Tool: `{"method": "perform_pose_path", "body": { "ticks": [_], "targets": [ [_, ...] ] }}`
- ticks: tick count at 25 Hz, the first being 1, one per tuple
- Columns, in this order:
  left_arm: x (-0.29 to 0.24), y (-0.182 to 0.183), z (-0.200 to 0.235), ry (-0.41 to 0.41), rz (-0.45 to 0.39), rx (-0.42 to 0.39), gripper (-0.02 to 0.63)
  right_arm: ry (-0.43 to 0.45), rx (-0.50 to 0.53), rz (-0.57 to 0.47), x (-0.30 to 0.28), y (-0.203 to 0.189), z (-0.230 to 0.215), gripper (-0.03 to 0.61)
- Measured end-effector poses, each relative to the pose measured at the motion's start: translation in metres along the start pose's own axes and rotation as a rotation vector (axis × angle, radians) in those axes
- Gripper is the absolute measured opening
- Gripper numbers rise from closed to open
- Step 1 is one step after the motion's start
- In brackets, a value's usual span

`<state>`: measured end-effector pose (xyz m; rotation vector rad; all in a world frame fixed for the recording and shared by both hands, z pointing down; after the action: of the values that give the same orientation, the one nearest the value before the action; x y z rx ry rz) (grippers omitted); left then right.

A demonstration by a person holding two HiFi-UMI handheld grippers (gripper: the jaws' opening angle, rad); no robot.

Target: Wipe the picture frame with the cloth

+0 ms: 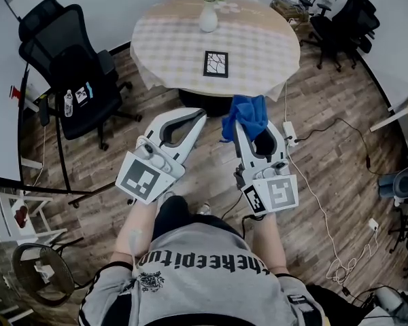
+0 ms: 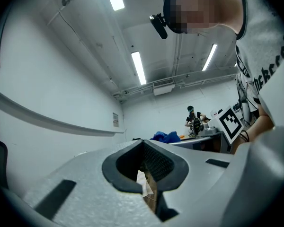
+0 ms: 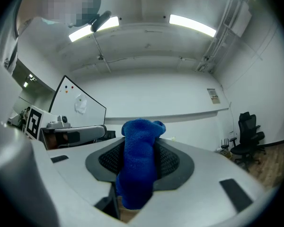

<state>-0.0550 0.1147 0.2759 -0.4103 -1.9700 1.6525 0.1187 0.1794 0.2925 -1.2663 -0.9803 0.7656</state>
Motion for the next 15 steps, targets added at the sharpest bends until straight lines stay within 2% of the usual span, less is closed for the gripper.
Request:
{"method": "perform_pose_path", "body": {
  "ticks": [6, 15],
  "targets": [
    [-0.013, -0.008, 0.015, -0.003, 0.009, 0.006, 0.016, -0.004, -0.019, 0.005, -0.019, -0.008, -0.012, 0.153],
    [-0.049, -0.021, 0.064, -0.045, 0.002, 0.033, 0.017, -0.050, -0.015, 0.012, -0.069, -0.017, -0.034, 0.153]
  ]
}}
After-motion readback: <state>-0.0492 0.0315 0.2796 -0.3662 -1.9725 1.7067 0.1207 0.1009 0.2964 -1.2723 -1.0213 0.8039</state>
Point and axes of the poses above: the fingertips, and each gripper's own axes: x backward along the fingers, z to its left, y out of its top, the point moved 8 cm from there along x, backward along the fingers, and after that the axes turned 12 degrees about y, right-handed, at the moved point
